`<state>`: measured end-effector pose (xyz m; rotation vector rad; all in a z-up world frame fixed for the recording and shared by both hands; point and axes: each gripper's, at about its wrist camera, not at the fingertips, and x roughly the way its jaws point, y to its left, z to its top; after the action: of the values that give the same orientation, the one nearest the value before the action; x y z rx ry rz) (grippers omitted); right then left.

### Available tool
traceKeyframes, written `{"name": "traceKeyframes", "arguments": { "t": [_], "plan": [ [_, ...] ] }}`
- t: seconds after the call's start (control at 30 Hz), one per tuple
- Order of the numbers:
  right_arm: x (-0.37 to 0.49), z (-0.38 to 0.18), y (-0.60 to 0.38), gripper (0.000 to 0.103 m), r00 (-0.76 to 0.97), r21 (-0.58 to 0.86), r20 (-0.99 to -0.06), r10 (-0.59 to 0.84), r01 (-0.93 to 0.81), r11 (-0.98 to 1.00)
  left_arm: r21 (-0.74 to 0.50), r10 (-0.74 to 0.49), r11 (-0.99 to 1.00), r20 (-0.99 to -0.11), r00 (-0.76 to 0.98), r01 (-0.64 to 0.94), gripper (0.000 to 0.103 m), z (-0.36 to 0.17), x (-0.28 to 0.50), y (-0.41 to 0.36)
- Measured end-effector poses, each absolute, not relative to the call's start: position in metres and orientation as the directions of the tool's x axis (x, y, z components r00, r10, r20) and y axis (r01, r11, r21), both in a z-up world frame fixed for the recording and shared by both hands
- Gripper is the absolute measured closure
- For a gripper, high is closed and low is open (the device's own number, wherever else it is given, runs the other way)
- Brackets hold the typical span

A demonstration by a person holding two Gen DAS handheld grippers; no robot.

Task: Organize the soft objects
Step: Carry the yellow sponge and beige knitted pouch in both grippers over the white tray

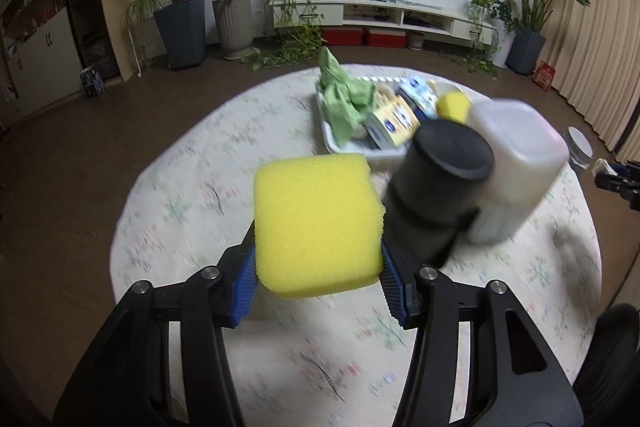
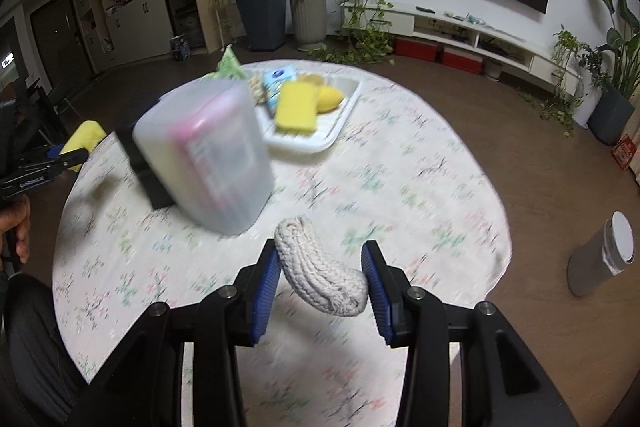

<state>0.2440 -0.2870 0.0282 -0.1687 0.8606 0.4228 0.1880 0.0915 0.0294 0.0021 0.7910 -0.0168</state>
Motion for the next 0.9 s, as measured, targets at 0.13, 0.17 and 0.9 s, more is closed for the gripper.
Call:
{"name": "traceKeyframes", "arguments": {
  "t": [0.13, 0.17, 0.9],
  "plan": [
    [0.266, 0.040, -0.288, 0.059, 0.590, 0.000, -0.759, 0.278, -0.426, 0.905, 0.022, 0.002, 1.000, -0.700, 0.714, 0.019, 0.053, 0.046, 0.213, 0.100],
    [0.275, 0.044, -0.287, 0.059, 0.593, -0.004, -0.757, 0.276, -0.426, 0.905, 0.030, 0.005, 0.999, -0.697, 0.717, 0.022, 0.053, 0.050, 0.222, 0.101],
    [0.425, 0.035, -0.212, 0.059, 0.540, -0.034, -0.788, 0.295, -0.517, 0.855, 0.069, -0.101, 0.973, -0.728, 0.678, 0.218, 0.053, 0.042, 0.378, 0.055]
  ]
}}
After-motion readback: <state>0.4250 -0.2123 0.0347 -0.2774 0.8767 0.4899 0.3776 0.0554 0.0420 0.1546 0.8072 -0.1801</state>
